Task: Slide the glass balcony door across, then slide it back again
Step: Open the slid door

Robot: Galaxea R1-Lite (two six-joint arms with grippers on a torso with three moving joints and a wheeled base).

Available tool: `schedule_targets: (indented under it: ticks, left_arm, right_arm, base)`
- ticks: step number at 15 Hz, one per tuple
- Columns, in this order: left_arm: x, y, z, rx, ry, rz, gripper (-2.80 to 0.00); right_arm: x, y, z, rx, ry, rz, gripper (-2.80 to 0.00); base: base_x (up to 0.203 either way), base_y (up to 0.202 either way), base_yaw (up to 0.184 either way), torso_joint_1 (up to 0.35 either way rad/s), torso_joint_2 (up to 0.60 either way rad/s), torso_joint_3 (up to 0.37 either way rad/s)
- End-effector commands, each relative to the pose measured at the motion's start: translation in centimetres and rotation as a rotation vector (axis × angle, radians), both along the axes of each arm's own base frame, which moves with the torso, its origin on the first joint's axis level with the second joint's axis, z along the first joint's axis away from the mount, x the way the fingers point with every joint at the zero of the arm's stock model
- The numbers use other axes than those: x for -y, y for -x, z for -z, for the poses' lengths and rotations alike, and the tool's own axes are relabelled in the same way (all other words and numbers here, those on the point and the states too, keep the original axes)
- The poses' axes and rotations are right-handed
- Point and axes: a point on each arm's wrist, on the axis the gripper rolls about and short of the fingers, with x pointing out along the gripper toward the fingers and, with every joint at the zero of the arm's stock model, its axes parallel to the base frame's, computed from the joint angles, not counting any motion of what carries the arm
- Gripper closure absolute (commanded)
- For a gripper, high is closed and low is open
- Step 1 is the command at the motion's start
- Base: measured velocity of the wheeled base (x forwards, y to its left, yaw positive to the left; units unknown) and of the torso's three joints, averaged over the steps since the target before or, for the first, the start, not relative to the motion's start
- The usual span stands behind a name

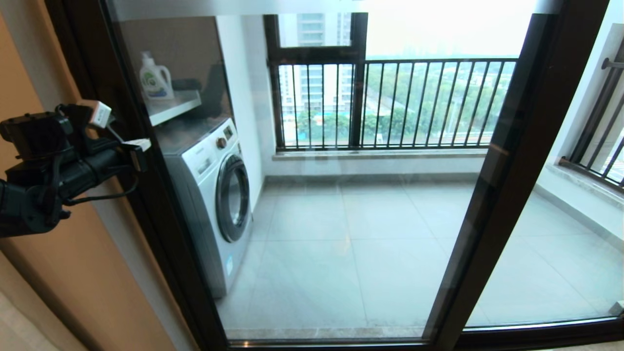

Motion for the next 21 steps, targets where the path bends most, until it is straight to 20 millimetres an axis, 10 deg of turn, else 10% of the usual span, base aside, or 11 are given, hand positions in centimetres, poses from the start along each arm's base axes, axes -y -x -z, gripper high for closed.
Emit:
schedule_targets:
  ticks: [1, 21]
  left_arm:
    - [-1.0, 0.0, 0.4, -0.006, -0.013, -0.030, 0.00]
    - [-2.3, 1.8, 0.1, 0.009, -0.014, -0.057, 0.00]
  right_arm:
    - [0.0, -0.1, 0.3, -0.010, 0.000, 0.000, 0.00]
    - [0.0, -0.1, 0.3, -0.010, 0.000, 0.000, 0.00]
  base:
    - [0.000, 0.000, 0.000, 0.000, 0.00, 0.000]
    - [0.000, 0.000, 0.000, 0.000, 0.00, 0.000]
